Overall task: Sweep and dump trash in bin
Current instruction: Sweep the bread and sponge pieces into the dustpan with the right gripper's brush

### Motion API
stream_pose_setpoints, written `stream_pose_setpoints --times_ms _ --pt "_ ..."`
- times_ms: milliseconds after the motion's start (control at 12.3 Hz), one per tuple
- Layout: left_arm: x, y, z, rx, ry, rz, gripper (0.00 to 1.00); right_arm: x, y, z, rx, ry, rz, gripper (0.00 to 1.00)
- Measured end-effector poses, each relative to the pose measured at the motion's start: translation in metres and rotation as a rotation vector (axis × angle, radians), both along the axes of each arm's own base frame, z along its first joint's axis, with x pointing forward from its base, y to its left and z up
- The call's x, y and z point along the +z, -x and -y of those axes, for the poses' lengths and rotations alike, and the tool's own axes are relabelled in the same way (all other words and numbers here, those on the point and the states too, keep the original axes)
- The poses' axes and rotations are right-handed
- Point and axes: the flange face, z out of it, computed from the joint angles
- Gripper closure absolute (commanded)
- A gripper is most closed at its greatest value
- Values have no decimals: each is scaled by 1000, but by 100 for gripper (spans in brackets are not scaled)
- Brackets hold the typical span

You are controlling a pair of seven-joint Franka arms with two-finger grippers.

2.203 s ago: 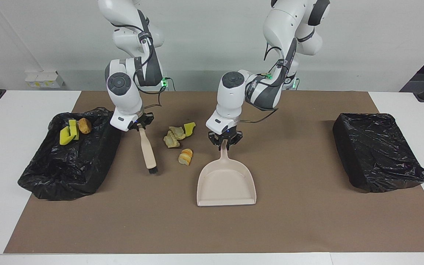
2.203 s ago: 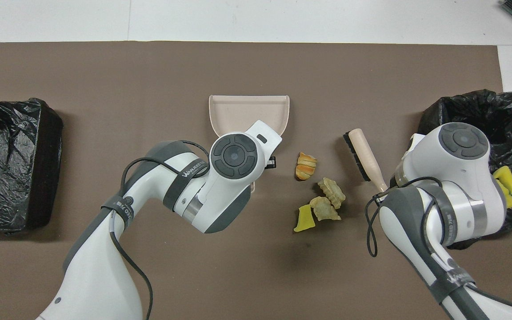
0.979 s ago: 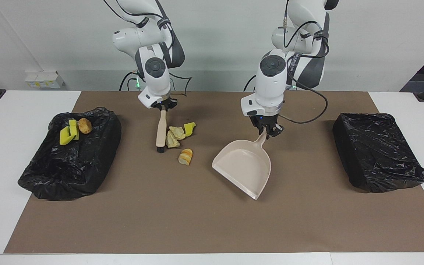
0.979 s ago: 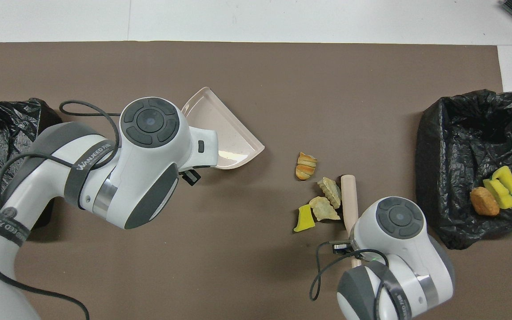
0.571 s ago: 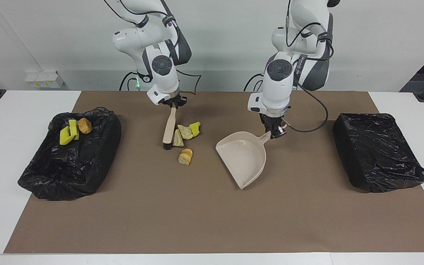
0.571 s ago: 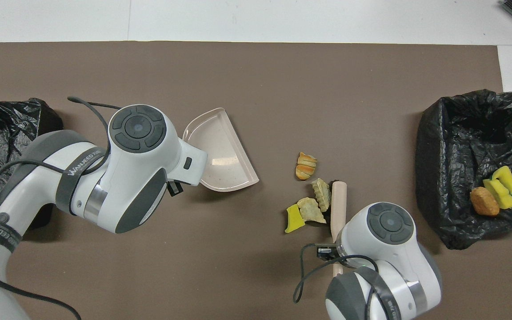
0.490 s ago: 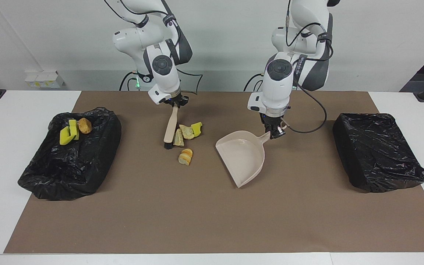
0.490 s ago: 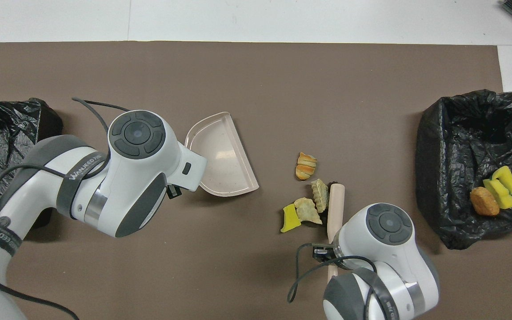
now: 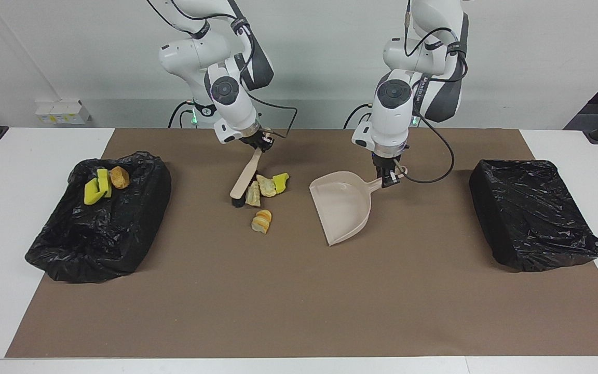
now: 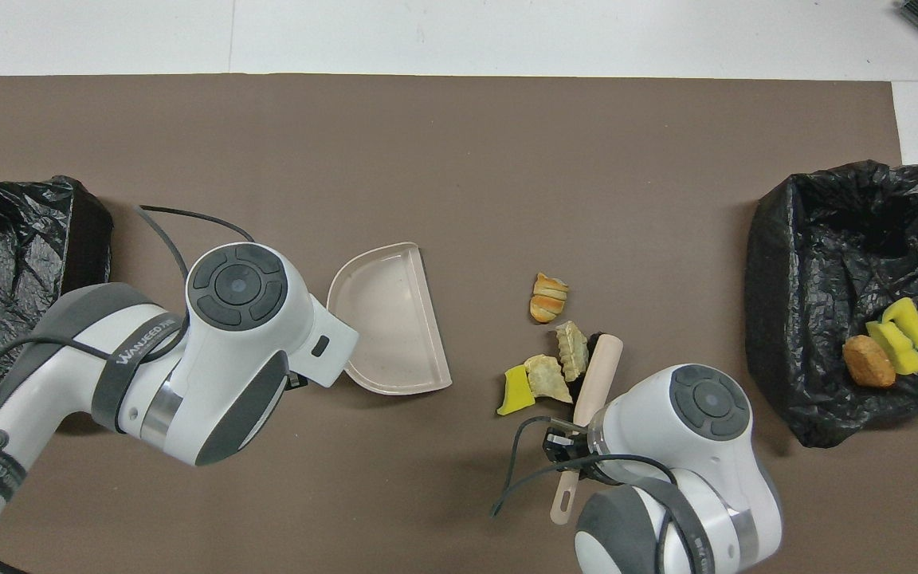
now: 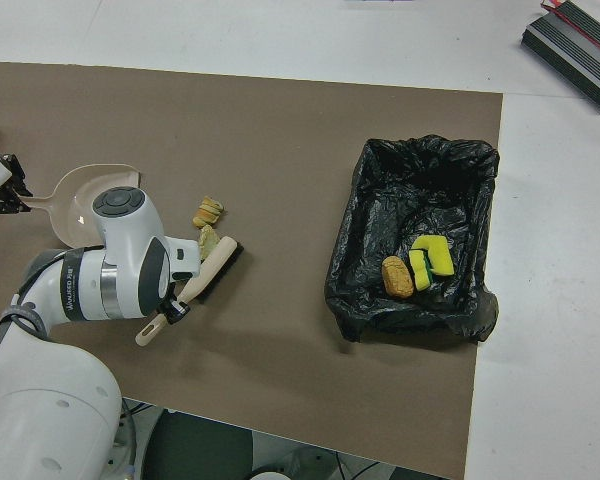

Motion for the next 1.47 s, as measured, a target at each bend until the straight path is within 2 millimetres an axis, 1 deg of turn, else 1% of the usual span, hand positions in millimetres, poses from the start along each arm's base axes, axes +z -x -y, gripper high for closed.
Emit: stream_pose_setpoints --times_ms 245,326,408,490,571,734,898,1061,1224,1306,1387,1469 --pt "-6 10 -4 -12 8 12 100 -6 -1 -41 -45 6 34 100" --pt "-8 12 -4 -13 9 14 100 -7 -4 -59 -35 -10 38 100" --pt "-9 12 -4 -14 10 15 100 -8 -8 -82 -13 -26 42 100" --pt "-9 13 -4 -14 10 16 100 -9 -13 -104 11 -35 49 100" --pt "-9 13 -4 -12 11 17 100 -8 -20 -122 30 -45 57 100" --pt "-9 13 -4 -4 10 18 100 -1 -32 -153 95 -82 78 100" --pt "-10 13 -4 4 10 19 100 12 -39 -174 205 -125 84 100" --pt "-10 13 -4 8 9 19 100 21 -40 -184 361 -181 110 100" --pt "-10 13 -4 11 9 19 100 25 -41 -185 441 -207 113 100" --pt "-10 14 -4 14 9 20 100 30 -46 -177 450 -209 96 100" --pt "-10 14 -4 17 9 20 100 37 -56 -163 452 -203 88 100" --pt "-10 14 -4 19 8 20 100 46 -68 -142 452 -185 89 100"
